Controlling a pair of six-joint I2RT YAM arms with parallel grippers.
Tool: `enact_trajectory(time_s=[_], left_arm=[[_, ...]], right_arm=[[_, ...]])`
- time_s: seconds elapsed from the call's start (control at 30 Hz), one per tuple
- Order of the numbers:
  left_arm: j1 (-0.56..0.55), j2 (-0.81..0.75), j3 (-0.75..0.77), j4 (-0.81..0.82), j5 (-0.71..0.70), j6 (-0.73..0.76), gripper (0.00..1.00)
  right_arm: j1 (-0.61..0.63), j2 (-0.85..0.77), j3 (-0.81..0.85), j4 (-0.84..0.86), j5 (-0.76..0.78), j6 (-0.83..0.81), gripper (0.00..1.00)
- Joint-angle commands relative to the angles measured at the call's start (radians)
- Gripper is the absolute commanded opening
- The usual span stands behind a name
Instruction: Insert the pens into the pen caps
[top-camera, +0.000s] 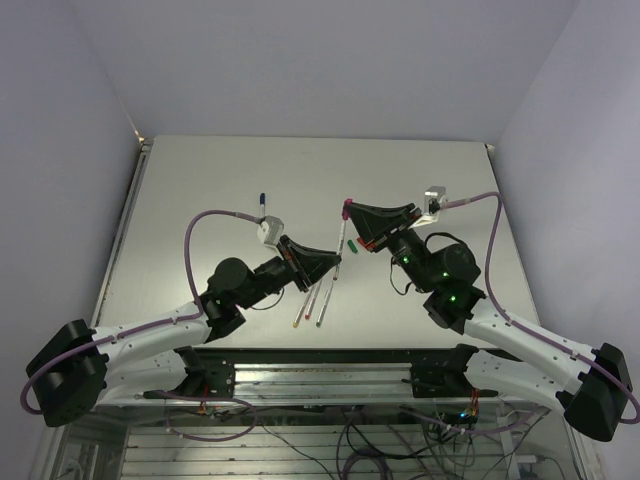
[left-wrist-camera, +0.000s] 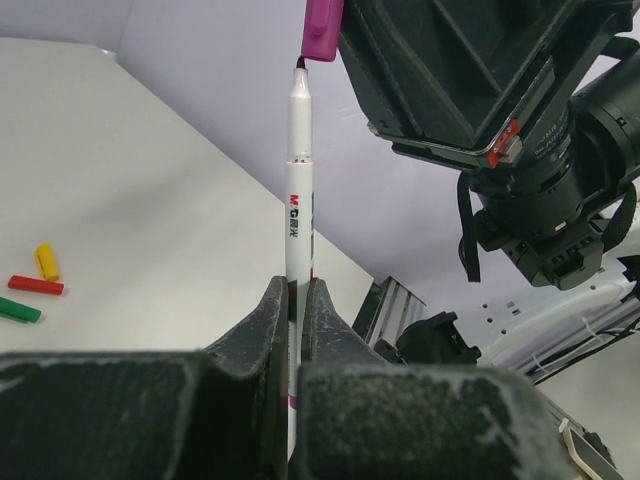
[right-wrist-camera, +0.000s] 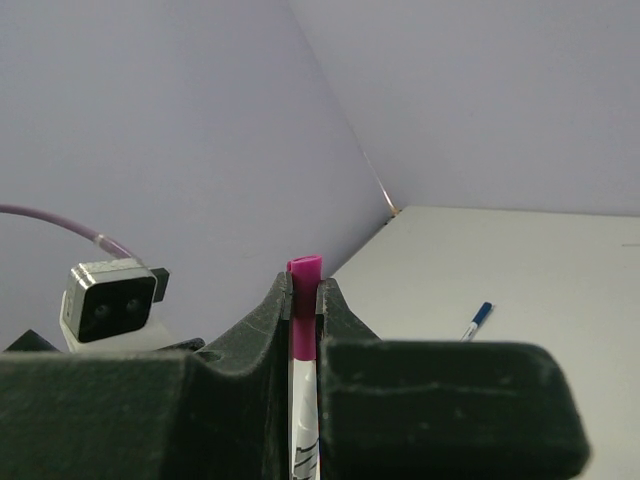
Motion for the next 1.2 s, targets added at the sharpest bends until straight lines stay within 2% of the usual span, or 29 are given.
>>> enact_trajectory(time_s=[0.0, 0.67, 1.17], left_arm=[[-0.008, -0.024, 0.026, 0.024, -0.022, 0.023, 0.07], [-0.007, -0.059, -0.009, -0.006, -0.013, 0.015, 0.07], [-0.007, -0.054, -0.007, -0.007, -0.024, 0.022, 0.07]], right_arm=[[0.007, -0.016, -0.009, -0.025, 0.007, 0.006, 0.00], [0.007, 0.002, 0.044, -0.030, 0.034, -0.072, 0.00], [0.008, 0.009, 0.014, 0.004, 0.000, 0.010, 0.00]])
